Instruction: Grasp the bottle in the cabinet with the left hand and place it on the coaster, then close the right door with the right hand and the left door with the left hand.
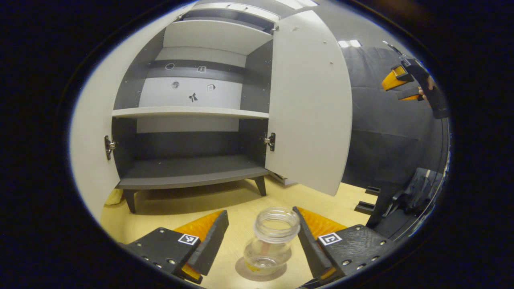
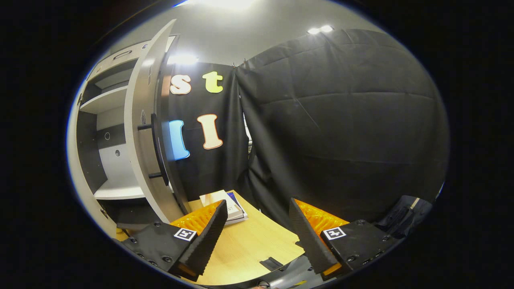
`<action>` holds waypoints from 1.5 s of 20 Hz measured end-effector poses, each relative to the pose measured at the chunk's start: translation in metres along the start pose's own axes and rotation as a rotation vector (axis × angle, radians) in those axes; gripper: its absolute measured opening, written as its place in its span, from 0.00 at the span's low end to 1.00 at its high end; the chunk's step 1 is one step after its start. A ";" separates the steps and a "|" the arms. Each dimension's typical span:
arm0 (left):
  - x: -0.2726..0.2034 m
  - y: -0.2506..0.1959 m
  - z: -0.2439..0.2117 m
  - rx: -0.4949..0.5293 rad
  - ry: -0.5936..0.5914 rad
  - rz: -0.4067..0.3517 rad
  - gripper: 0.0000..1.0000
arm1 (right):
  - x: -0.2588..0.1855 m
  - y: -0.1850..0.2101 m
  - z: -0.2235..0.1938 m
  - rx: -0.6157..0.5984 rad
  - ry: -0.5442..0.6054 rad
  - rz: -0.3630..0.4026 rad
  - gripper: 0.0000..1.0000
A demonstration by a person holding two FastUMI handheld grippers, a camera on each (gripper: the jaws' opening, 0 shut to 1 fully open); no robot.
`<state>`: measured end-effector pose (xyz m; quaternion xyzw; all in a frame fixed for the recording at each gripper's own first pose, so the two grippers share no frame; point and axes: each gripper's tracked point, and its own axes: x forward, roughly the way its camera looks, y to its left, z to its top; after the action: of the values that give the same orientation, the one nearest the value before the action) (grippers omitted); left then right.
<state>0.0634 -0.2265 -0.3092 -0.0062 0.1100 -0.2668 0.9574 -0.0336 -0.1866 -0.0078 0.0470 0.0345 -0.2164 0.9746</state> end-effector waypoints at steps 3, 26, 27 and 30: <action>-0.018 -0.002 0.019 0.016 -0.001 0.015 0.95 | 0.013 -0.008 0.004 0.010 -0.014 0.001 0.98; -0.176 0.057 0.293 -0.037 -0.238 0.812 0.94 | 0.142 0.087 0.070 -0.038 -0.061 0.607 0.94; -0.176 0.061 0.295 -0.061 -0.234 0.816 0.94 | 0.143 0.087 0.075 -0.028 -0.065 0.612 0.98; -0.171 0.064 0.290 -0.164 -0.166 0.745 0.95 | 0.140 0.093 0.090 -0.012 -0.076 0.614 0.93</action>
<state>0.0152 -0.0975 0.0049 -0.0640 0.0481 0.1101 0.9907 0.1367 -0.1714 0.0765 0.0413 -0.0167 0.0868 0.9952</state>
